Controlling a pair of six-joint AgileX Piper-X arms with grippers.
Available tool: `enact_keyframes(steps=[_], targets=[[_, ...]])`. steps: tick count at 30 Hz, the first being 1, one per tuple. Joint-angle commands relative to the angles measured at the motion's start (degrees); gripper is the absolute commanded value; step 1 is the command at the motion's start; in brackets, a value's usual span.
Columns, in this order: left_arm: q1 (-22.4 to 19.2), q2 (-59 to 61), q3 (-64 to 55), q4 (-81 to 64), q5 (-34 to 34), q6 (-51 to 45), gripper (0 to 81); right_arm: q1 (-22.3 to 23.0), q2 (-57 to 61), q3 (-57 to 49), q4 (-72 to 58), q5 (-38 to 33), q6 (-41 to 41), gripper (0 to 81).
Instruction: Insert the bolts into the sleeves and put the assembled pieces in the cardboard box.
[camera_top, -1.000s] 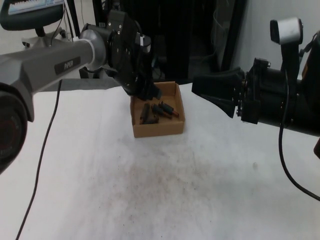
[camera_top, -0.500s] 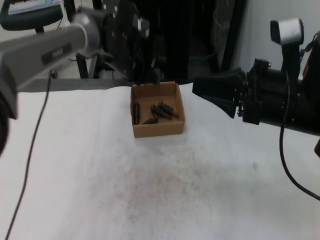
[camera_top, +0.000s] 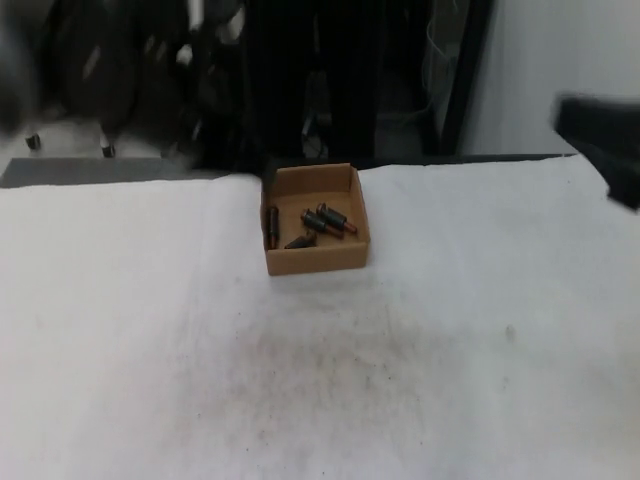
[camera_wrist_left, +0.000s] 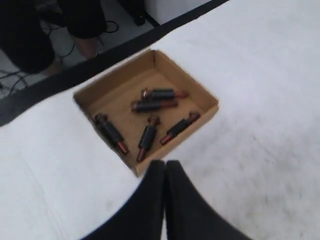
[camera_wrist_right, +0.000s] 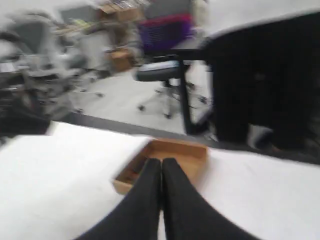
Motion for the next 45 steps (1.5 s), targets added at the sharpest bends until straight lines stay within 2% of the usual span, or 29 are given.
enact_keyframes(steps=[1, 6, 12, 14, 16, 22, 29, 33, 35, 40, 45], targets=[[0.10, -9.76, 13.12, -12.87, -8.34, -10.64, 0.3, -2.10, -4.17, 1.03, 13.34, 10.92, -5.99, 0.8], [0.10, -24.84, 37.30, -33.00, -20.58, -22.38, 0.3, -2.96, -9.52, 5.86, 16.40, 18.46, -5.57, 0.8], [0.10, -34.52, 55.72, -48.65, -23.02, -23.74, 0.3, -2.96, -12.60, 15.65, 15.68, 21.34, -0.61, 0.8], [0.10, -35.38, 56.65, -51.60, -23.60, -23.74, 0.3, -2.96, -12.70, 18.09, 12.98, 21.34, 1.67, 0.8], [0.10, -35.56, 56.65, -45.38, -24.30, -23.74, 0.3, -2.96, -12.70, 18.53, 10.31, 21.34, 3.88, 0.8], [0.10, -35.09, 56.65, -43.10, -24.30, -22.89, 0.3, -3.02, -12.57, 21.74, 10.16, 22.40, -1.79, 0.8], [0.10, -35.09, 56.65, -37.74, -24.30, -22.89, 0.3, -3.02, -12.57, 25.59, 10.19, 22.40, -1.67, 0.8], [0.10, -35.09, 56.65, -30.95, -23.66, -23.77, 0.3, -3.02, -12.57, 26.82, 15.72, 22.40, -1.36, 0.8], [0.10, -35.09, 56.65, -27.20, -21.76, -25.12, 0.3, -3.02, -12.57, 26.84, 15.55, 22.40, 0.27, 0.8], [0.10, -35.09, 56.65, -21.85, -11.51, -25.49, 0.3, -2.31, -12.57, 26.84, 15.81, 22.40, 5.21, 0.8], [0.10, -35.09, 56.65, -21.28, -9.58, -25.49, 0.3, -2.04, -12.57, 26.84, 15.99, 22.40, 9.96, 0.8]])
